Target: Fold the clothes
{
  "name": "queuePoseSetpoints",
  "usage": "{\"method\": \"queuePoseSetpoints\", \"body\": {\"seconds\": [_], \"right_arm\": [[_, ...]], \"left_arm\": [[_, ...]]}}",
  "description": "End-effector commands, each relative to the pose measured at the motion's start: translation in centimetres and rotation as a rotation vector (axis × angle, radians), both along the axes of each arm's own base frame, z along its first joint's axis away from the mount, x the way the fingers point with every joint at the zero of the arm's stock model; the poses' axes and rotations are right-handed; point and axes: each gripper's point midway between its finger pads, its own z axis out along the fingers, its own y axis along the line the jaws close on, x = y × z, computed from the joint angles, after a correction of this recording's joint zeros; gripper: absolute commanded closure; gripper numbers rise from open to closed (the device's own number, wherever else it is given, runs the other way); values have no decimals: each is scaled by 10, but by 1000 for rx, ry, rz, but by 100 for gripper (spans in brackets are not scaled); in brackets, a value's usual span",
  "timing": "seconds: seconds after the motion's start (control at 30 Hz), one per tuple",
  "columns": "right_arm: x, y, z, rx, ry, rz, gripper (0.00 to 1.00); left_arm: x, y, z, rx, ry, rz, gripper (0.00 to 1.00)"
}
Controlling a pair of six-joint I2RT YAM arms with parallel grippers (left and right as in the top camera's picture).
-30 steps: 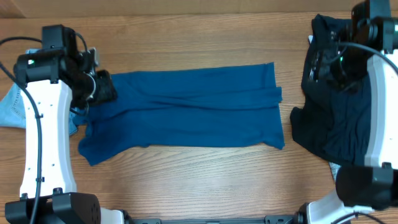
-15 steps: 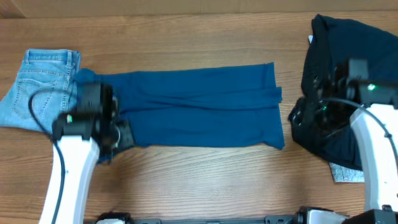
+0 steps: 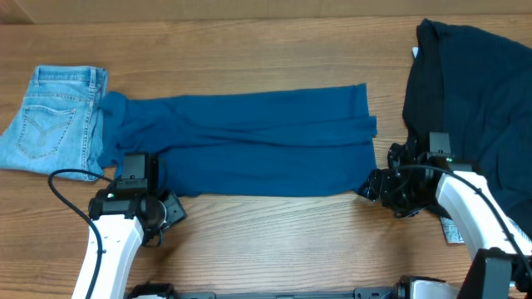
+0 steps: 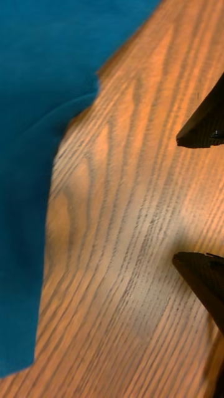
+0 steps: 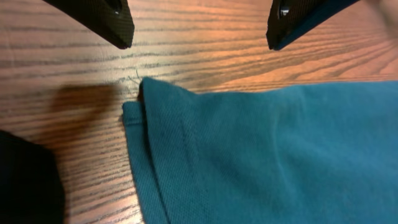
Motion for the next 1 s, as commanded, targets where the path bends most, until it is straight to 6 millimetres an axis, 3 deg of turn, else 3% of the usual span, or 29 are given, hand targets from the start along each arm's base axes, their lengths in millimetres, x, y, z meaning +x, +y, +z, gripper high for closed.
{"method": "queuePoseSetpoints", "body": {"seconds": [0.0,0.33,0.4,0.47,0.53,0.97], "right_arm": [[2,3,-5,12,-42,3,28],[15,2,-26,-1,-163,4,29],[16,2,-26,0,-166,4,40],[15,2,-26,0,-164,4,74],[14,2,-27,0,-160,3,94],[12,-11,-32,-70,-124,-59,96]], "left_arm": [[-2,13,-4,31,0,111,43],[-3,19,-4,41,1,138,43],[-5,21,-4,56,6,145,43],[-7,24,-4,64,12,160,43],[-9,28,-4,69,17,190,43],[-31,66,-4,74,69,379,44]]}}
